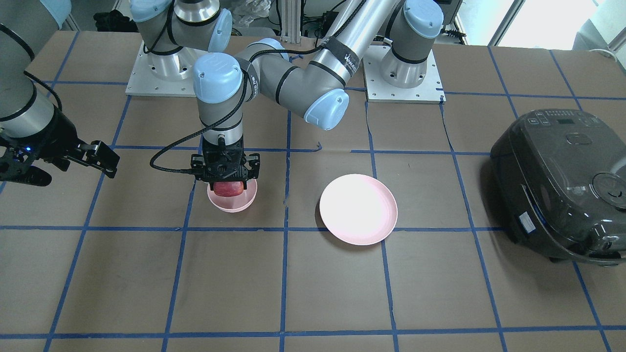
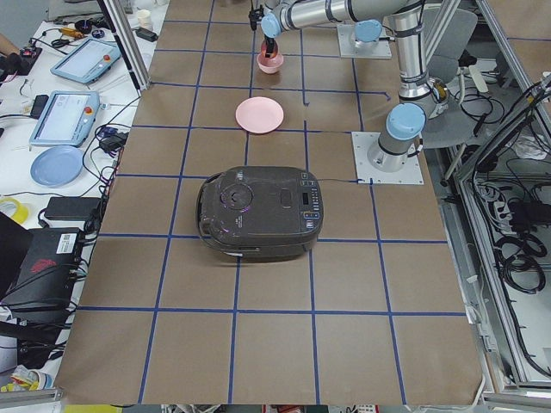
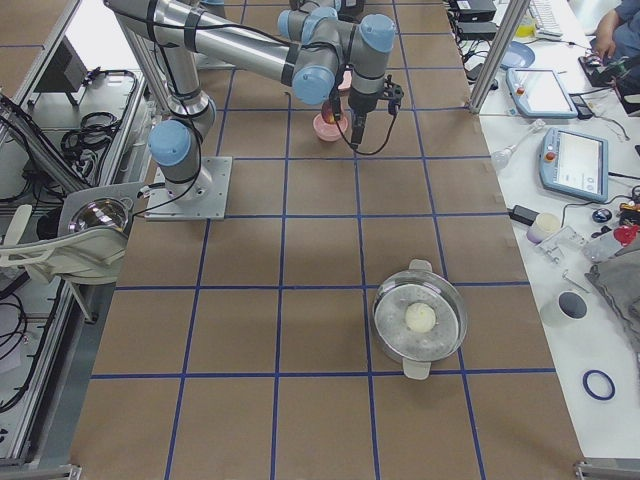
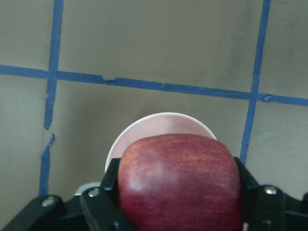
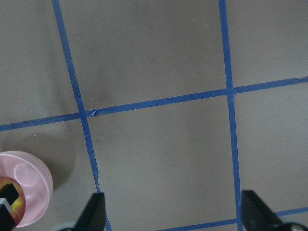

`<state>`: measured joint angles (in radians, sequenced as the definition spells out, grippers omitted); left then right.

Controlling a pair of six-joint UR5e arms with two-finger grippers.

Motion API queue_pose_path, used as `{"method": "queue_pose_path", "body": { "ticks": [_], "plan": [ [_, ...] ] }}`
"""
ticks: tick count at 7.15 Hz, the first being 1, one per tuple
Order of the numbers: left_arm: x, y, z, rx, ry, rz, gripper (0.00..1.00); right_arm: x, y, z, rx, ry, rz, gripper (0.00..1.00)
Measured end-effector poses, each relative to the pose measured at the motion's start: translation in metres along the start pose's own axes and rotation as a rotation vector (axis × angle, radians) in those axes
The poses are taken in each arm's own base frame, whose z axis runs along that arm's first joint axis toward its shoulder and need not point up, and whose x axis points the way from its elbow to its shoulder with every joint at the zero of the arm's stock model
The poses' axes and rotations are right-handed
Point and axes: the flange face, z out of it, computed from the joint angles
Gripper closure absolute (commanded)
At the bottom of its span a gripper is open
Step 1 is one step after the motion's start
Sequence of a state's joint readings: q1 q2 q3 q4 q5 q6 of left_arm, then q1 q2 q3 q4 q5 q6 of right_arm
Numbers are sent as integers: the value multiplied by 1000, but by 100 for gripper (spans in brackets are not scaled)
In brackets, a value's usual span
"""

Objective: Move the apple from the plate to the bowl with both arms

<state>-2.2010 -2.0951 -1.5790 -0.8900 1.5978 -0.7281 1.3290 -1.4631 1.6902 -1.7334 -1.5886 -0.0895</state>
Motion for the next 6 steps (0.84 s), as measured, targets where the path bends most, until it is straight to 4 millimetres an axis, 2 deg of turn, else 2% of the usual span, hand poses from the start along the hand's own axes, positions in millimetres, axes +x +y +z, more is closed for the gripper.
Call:
{"method": "queue_pose_path", "body": {
  "ticks": [2,3,6],
  "plan": [
    [0,1,10,-8,-18,27,25,1,0,0,-1,0,2,0],
    [0,2,11,-11,-21,35,0,1,0,0,0,0,2,0],
    [0,2,3,1,-11,36,0,1,2,-7,16,-2,3,0]
  ]
}}
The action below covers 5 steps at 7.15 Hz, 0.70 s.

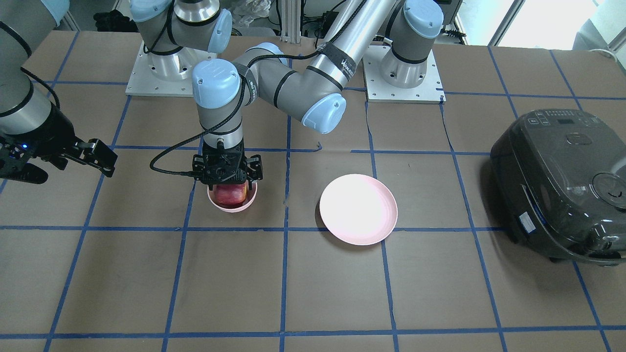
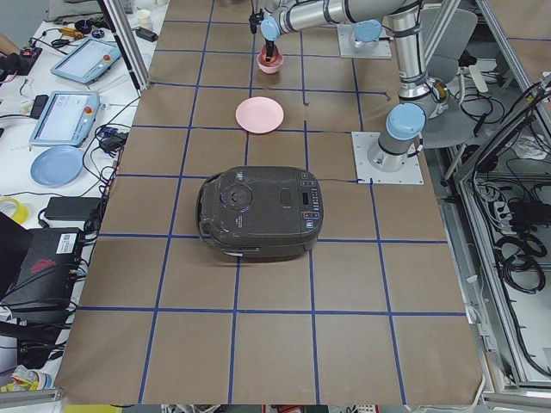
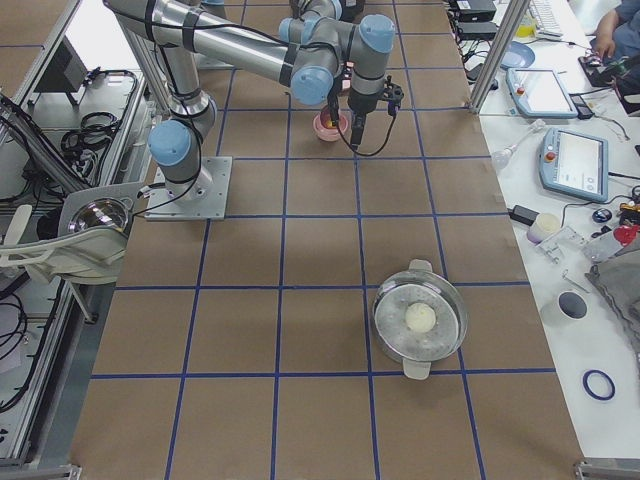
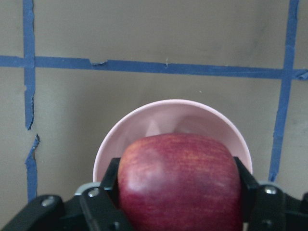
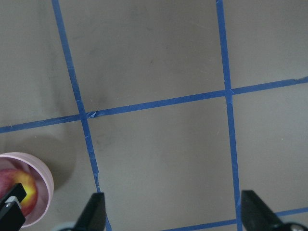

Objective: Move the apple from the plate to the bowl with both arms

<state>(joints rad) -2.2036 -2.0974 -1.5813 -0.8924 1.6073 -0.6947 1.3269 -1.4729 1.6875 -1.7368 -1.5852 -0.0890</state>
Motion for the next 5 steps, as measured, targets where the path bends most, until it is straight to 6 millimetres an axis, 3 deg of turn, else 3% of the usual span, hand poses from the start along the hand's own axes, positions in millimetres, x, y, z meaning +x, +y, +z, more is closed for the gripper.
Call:
{"method": "queue_pose_path", "body": {
  "ticks": [3,5],
  "plan": [
    [-15,-13,-39,37,18,12,0,-1,4,-11,18,14,-3,0],
    [-68,-48,-91,39,-4,4,0,-9,16,-29,54,14,-15,0]
  ]
}}
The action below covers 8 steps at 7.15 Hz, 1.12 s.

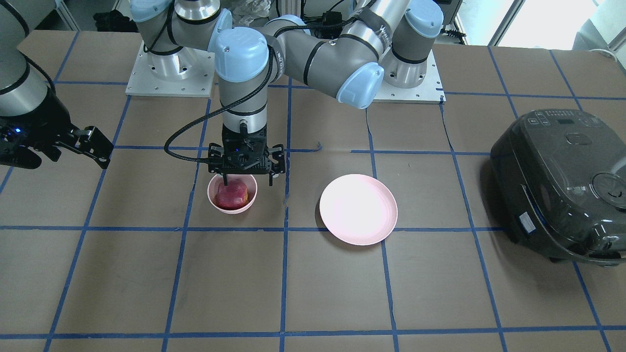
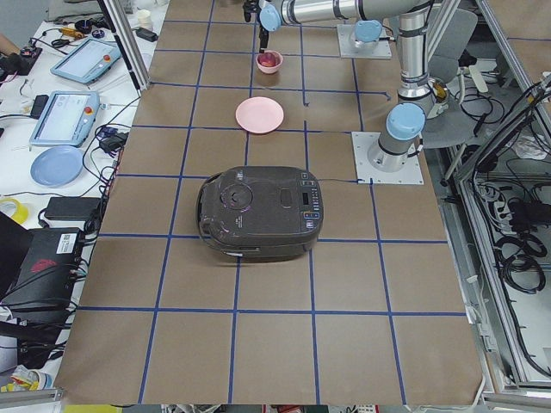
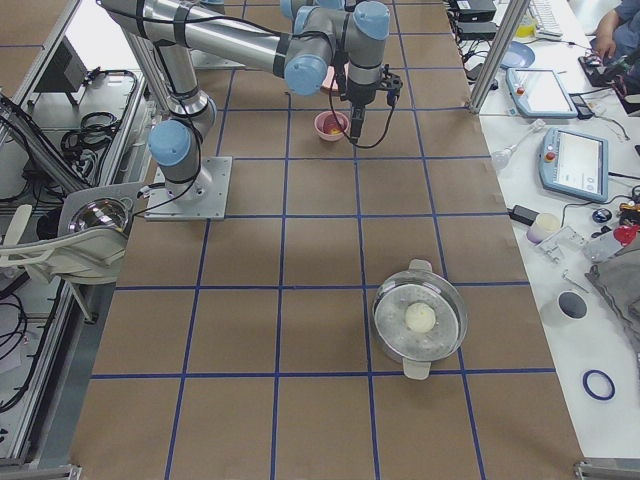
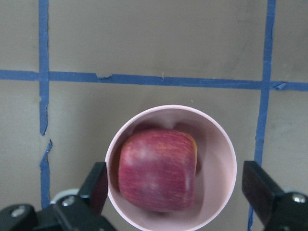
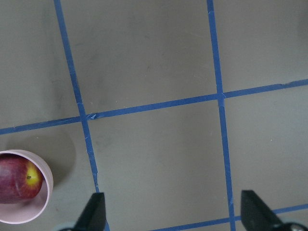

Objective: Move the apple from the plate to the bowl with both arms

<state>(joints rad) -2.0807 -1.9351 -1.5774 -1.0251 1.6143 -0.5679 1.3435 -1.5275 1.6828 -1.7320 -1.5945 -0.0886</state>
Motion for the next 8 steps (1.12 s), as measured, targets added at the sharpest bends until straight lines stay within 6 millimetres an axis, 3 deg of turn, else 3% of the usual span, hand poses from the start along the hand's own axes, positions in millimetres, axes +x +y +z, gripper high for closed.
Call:
{"method": "queue_pose_path", "body": {
  "ticks": [3,5,6,8],
  "plan": [
    [-149,-52,-99,-34,-59,-1,0,-56,26,-28,56,-6,-80,0],
    [-232,-57,-152,-47,-78,-5,0,-82,48,-45,80,-9,-100,0],
    [-263,-60,-169,-37,-77,-18,0,-90,56,-48,73,-9,-100,0],
    [-287,-60,-186,-12,-75,-29,0,-97,69,-54,51,-10,-94,0]
  ]
}}
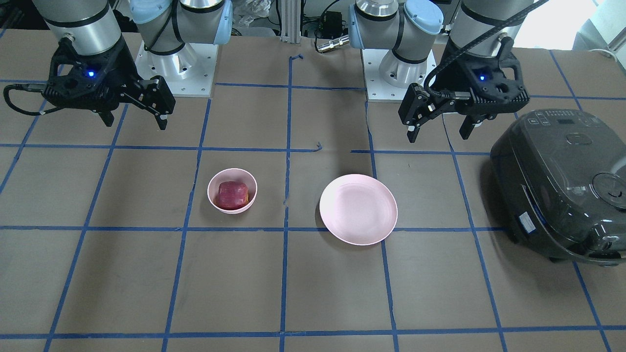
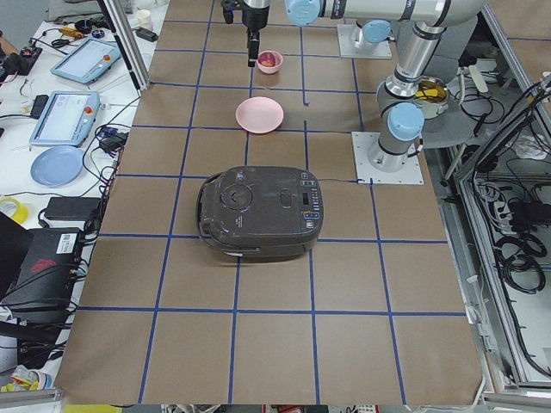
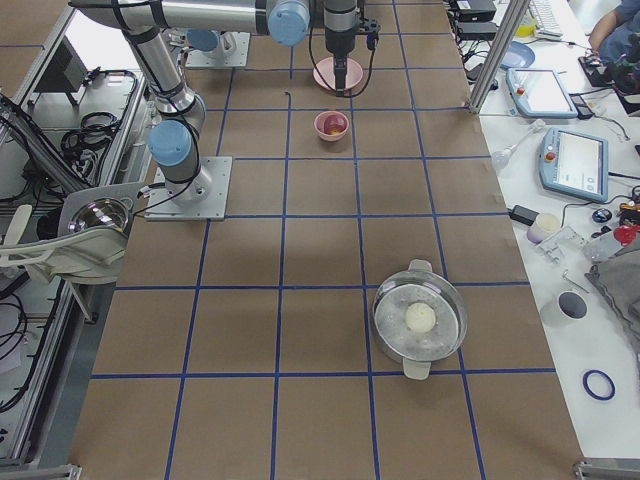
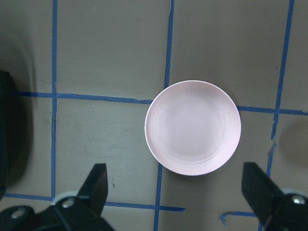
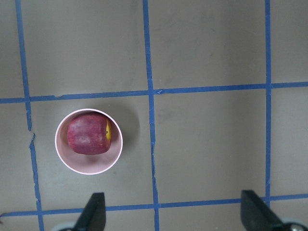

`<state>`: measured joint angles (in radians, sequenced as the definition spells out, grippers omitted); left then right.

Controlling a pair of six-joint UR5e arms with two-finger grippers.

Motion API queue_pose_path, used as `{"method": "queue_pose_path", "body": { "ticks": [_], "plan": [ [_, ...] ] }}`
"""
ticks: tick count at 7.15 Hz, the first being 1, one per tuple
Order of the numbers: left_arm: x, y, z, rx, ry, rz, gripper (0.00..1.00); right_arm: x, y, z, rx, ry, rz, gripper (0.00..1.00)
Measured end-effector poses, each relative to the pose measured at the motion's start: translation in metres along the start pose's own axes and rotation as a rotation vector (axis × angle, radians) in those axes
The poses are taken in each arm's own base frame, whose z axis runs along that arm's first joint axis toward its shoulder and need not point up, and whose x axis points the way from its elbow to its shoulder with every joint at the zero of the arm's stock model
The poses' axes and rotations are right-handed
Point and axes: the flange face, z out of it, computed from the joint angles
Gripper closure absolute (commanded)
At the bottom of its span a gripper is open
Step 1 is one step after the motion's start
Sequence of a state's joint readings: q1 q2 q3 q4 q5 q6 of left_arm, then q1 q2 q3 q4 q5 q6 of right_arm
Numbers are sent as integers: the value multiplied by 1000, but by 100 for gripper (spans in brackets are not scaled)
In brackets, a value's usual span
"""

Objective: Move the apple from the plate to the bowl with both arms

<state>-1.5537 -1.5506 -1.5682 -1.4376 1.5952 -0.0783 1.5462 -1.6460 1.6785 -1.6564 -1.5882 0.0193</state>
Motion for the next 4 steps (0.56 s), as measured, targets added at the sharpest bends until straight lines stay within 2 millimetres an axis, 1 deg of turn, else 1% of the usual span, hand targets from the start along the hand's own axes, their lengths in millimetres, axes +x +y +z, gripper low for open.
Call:
{"method": "queue_pose_path", "body": {
  "ticks": [2,4],
  "plan": [
    [-7,1,-5,3,-3,15,0,-3,5,-5,0,-18,0,0],
    [-10,7,-9,-20,-8,70,0,-6,6,-6,0,-36,-1,0]
  ]
}}
